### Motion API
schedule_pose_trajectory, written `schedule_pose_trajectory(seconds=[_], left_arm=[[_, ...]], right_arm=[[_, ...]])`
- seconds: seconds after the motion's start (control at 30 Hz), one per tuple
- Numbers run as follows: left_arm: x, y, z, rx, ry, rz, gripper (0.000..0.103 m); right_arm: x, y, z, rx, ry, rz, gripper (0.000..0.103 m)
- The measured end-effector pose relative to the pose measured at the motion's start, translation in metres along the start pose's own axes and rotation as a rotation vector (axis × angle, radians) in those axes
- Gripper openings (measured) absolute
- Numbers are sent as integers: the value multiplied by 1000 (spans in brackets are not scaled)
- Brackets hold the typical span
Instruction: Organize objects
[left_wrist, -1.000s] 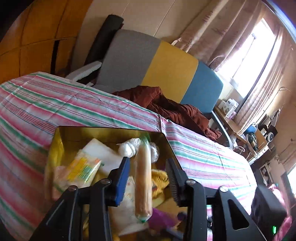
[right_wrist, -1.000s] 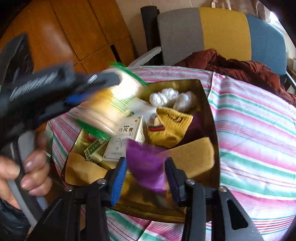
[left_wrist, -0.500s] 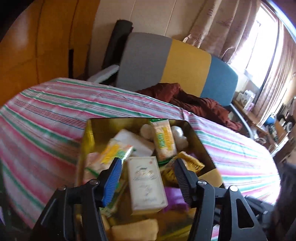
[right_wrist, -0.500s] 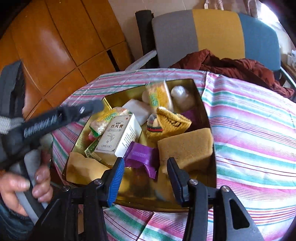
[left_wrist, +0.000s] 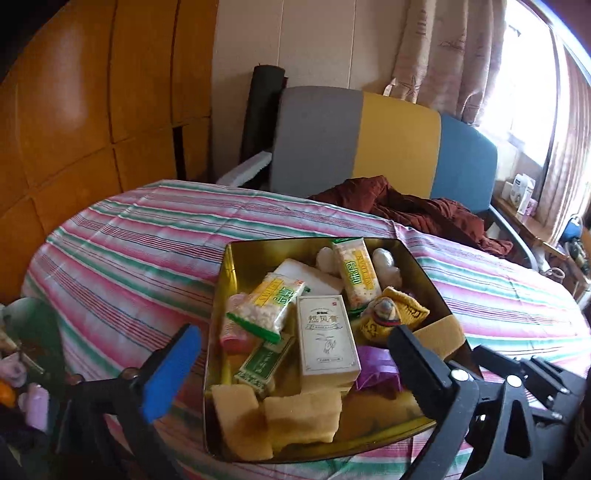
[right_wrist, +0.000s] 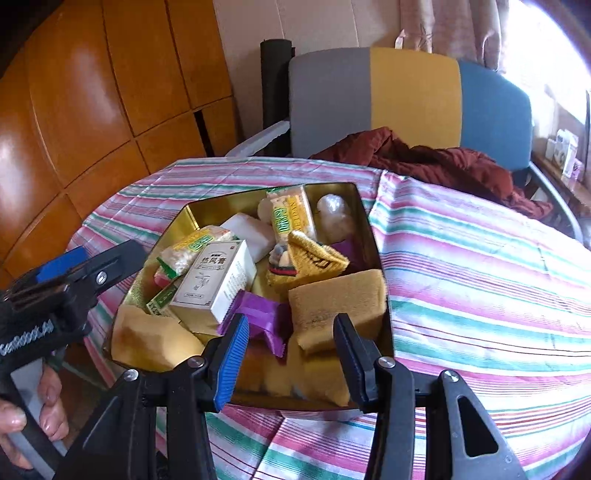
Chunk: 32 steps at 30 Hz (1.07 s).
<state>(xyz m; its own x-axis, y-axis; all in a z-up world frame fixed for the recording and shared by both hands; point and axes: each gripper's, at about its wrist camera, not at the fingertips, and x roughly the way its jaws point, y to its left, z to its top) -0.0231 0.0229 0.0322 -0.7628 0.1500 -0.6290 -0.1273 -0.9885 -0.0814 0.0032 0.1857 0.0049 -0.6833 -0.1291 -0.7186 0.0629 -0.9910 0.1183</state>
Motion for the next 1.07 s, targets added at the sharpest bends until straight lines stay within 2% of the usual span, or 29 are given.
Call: schedule_pose_trajectory(seconds=[0.23, 0.4, 0.53, 0.63, 1.07], left_arm=[[-8, -3, -11, 12, 6, 55, 103], [-12, 1, -14, -22, 7, 43, 103], [-13, -4, -14, -13, 4, 150, 103], [-12, -4, -18, -11, 11, 171, 103], [-10, -4, -24, -12, 19, 161, 103]], right_arm=[[-8, -2, -3, 0, -22, -37, 48], [-10, -2, -5, -7, -31, -65, 48], [-13, -1, -5, -17, -45, -80, 48], [-15, 0, -6, -20, -50, -80, 48], [-15, 2, -7, -32, -52, -83, 48]])
